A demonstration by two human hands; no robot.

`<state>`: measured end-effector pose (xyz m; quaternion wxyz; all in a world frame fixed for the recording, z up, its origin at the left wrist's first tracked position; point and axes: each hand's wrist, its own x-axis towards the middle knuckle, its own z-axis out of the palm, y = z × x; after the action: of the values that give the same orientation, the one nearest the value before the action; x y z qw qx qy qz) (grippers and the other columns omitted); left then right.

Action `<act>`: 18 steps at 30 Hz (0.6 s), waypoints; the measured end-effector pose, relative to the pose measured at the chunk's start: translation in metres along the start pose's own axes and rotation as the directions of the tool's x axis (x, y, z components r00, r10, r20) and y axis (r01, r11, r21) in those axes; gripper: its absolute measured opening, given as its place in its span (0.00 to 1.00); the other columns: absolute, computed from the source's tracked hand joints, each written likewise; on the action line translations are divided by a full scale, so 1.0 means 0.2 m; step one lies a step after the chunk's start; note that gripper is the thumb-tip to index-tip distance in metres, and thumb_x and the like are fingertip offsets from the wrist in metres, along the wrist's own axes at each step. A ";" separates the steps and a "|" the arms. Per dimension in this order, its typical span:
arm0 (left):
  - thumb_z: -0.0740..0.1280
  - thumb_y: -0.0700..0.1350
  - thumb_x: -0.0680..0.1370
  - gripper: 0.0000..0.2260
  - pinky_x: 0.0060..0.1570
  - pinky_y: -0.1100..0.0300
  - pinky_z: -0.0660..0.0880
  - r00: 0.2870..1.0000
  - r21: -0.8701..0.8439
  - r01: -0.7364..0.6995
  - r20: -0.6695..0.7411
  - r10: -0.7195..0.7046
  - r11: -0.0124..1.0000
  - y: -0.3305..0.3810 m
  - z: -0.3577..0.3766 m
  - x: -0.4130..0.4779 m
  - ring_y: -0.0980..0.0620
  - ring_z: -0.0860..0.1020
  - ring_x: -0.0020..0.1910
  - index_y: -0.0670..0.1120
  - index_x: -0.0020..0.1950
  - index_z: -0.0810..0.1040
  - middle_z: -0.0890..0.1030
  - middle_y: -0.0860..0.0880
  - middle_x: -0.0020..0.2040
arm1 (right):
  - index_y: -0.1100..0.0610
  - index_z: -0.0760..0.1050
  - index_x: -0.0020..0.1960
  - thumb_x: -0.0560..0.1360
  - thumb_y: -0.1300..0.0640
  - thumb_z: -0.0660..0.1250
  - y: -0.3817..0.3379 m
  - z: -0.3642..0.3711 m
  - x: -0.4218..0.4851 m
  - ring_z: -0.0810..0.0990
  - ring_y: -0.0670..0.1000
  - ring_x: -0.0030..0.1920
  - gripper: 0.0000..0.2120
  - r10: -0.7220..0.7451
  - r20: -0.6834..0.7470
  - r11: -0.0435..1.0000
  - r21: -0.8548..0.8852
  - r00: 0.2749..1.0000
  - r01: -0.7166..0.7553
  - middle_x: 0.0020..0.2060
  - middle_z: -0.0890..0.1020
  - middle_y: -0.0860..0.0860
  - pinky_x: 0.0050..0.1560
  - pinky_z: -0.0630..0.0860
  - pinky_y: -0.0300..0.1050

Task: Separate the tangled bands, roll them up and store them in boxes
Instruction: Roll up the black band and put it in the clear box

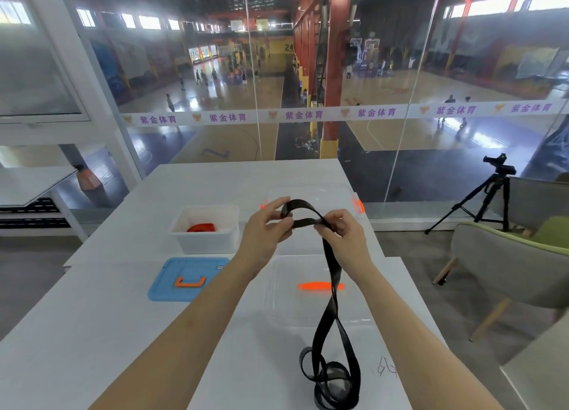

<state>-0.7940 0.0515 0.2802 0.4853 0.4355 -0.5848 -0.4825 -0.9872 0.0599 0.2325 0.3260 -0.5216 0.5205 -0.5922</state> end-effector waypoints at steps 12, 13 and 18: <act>0.66 0.40 0.84 0.21 0.70 0.57 0.71 0.976 0.563 -0.212 0.082 0.200 0.799 -0.17 -0.14 -0.04 0.53 0.74 0.69 0.57 0.74 0.75 0.75 0.53 0.69 | 0.49 0.83 0.44 0.73 0.66 0.79 0.04 -0.03 -0.04 0.86 0.49 0.48 0.12 0.010 0.178 0.985 -0.170 0.984 0.021 0.47 0.87 0.48 0.53 0.83 0.42; 0.67 0.41 0.84 0.20 0.71 0.58 0.69 0.967 0.604 -0.252 0.120 0.226 0.756 -0.18 -0.15 -0.04 0.54 0.73 0.70 0.57 0.75 0.75 0.74 0.53 0.70 | 0.48 0.83 0.43 0.73 0.66 0.79 0.04 -0.03 -0.05 0.86 0.48 0.48 0.13 0.001 0.190 0.982 -0.185 0.982 0.035 0.47 0.87 0.47 0.53 0.82 0.41; 0.69 0.45 0.82 0.13 0.67 0.54 0.74 0.959 0.599 -0.267 0.243 0.147 0.755 -0.22 -0.13 -0.04 0.56 0.78 0.63 0.54 0.65 0.84 0.82 0.56 0.63 | 0.51 0.83 0.44 0.71 0.65 0.81 0.04 -0.03 -0.07 0.85 0.42 0.43 0.11 0.060 0.238 0.988 -0.154 0.969 -0.023 0.46 0.87 0.49 0.48 0.79 0.34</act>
<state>-0.7649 0.0483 0.2365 0.3084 0.4585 -0.7978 -0.2414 -0.9905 0.0720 0.2213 0.3592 -0.6021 0.5308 -0.4763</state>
